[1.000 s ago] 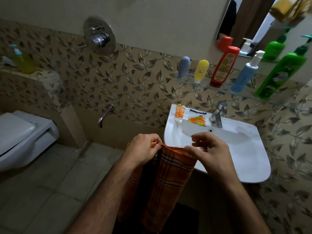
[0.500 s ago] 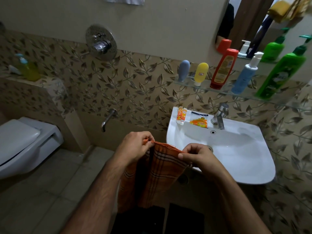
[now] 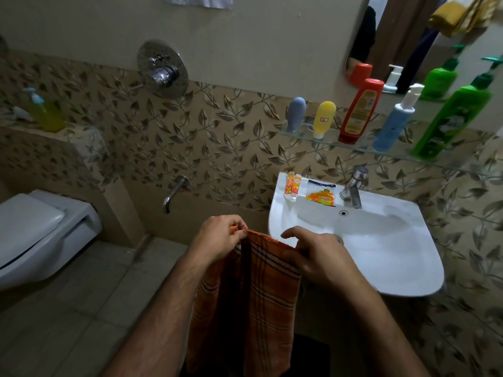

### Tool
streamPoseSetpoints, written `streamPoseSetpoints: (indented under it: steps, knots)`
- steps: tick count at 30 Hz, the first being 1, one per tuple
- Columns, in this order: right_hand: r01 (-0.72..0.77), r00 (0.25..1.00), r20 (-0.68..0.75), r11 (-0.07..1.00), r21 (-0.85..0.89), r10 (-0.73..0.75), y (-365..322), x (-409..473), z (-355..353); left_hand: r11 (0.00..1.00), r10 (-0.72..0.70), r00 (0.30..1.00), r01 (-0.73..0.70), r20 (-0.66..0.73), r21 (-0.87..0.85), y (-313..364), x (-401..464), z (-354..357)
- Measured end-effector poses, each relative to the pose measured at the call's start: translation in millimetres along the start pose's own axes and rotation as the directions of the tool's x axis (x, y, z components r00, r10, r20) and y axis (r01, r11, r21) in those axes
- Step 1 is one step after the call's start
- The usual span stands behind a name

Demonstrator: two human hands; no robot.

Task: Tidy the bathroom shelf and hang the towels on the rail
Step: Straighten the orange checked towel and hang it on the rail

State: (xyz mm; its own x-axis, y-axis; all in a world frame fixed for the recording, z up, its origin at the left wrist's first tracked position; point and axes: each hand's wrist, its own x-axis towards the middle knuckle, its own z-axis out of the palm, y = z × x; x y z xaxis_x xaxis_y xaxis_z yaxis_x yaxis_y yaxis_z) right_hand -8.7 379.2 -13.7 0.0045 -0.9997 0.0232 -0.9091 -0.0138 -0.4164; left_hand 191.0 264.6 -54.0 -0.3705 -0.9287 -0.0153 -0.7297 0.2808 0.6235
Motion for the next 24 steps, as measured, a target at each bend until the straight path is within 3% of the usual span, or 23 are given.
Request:
streamPoseSetpoints:
  steps: [2,5,9,12,14,17,20,22,24]
  knots:
    - [0.045,0.999,0.004,0.959,0.28,-0.048,-2.9,-3.1,0.6,0.996,-0.003,1.0,0.003,0.006,-0.089,-0.7,2.8,3.8]
    - [-0.015,0.997,-0.043,0.729,0.684,0.061,-8.5,-3.0,4.3,0.953,-0.079,0.997,0.071,-0.016,-0.295,-3.3,2.9,10.5]
    - [-0.118,0.967,-0.014,0.495,0.861,0.254,-2.3,-1.3,6.6,0.914,-0.237,0.967,0.188,-0.098,-0.36,-21.1,2.9,15.8]
    - [-0.168,0.979,0.109,0.383,0.908,0.171,8.3,-5.0,1.4,0.848,-0.301,0.944,0.202,-0.133,-0.49,-32.8,2.1,14.1]
    - [-0.154,0.988,0.149,0.431,0.889,0.046,9.4,-10.7,-5.1,0.829,-0.295,0.934,0.145,-0.202,-0.54,-32.2,-0.2,9.4]
    - [-0.071,0.987,0.148,0.664,0.745,-0.061,3.8,-12.4,-14.3,0.777,-0.226,0.945,0.03,-0.234,-0.629,-18.6,-5.4,-0.6]
    - [0.207,0.975,0.004,0.912,0.355,-0.223,-7.4,-4.4,-11.3,0.737,-0.105,0.978,-0.046,-0.182,-0.674,2.9,-11.4,-7.3]
    - [0.336,0.941,-0.109,0.919,0.207,-0.32,-9.3,4.0,-2.1,0.697,-0.022,0.985,-0.108,-0.171,-0.709,17.7,-14.9,-7.6]
    - [0.289,0.957,-0.136,0.881,0.374,-0.256,-11.6,10.4,4.0,0.668,0.029,0.982,-0.157,-0.186,-0.727,30.6,-17.5,-7.7]
